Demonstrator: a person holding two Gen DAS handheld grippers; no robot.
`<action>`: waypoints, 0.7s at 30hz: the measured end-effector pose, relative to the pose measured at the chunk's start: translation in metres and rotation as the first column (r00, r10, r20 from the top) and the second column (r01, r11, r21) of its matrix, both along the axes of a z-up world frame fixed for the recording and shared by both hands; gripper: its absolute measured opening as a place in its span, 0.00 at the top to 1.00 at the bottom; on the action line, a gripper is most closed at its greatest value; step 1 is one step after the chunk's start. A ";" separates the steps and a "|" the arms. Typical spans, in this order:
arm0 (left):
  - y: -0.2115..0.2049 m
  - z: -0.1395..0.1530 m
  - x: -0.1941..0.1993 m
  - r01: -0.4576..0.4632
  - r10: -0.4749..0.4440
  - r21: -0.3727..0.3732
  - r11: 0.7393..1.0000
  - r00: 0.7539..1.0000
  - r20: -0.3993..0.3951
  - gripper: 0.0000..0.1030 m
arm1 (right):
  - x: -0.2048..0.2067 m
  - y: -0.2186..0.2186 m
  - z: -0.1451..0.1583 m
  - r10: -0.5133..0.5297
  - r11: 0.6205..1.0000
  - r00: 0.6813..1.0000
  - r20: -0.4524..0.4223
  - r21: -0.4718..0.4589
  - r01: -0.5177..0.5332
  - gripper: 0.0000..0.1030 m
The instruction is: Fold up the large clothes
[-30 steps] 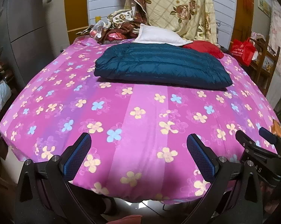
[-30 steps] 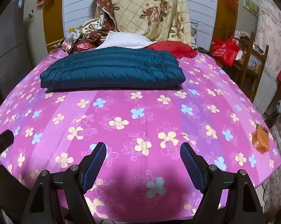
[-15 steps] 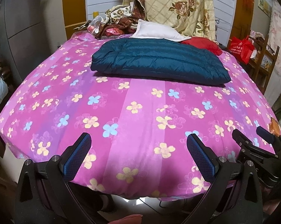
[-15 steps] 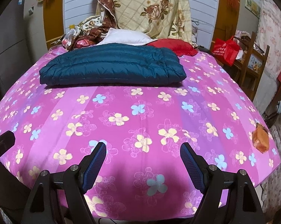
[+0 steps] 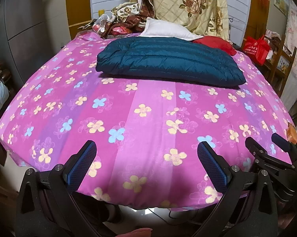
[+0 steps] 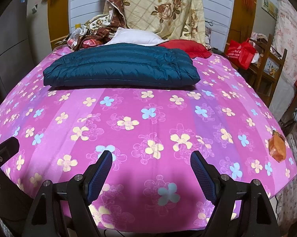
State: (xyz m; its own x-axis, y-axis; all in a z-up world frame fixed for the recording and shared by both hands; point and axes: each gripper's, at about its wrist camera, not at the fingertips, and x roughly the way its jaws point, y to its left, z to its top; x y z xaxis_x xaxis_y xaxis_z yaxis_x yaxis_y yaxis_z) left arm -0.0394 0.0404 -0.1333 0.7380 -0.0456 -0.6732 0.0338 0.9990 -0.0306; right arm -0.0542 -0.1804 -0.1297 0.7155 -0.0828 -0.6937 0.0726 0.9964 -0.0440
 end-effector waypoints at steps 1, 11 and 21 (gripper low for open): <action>0.000 -0.001 0.001 0.000 0.000 -0.001 1.000 1.000 -0.002 0.01 | 0.000 0.000 0.000 0.002 1.000 1.000 0.001 0.001 -0.002 0.23; 0.007 -0.004 0.006 -0.025 0.025 -0.011 1.000 1.000 -0.012 0.01 | 0.005 0.004 0.000 0.015 1.000 1.000 -0.001 0.000 -0.015 0.23; 0.015 0.003 0.003 -0.057 0.057 0.003 0.998 0.998 0.022 0.01 | 0.009 0.012 -0.001 0.037 0.999 0.999 -0.006 0.004 -0.037 0.23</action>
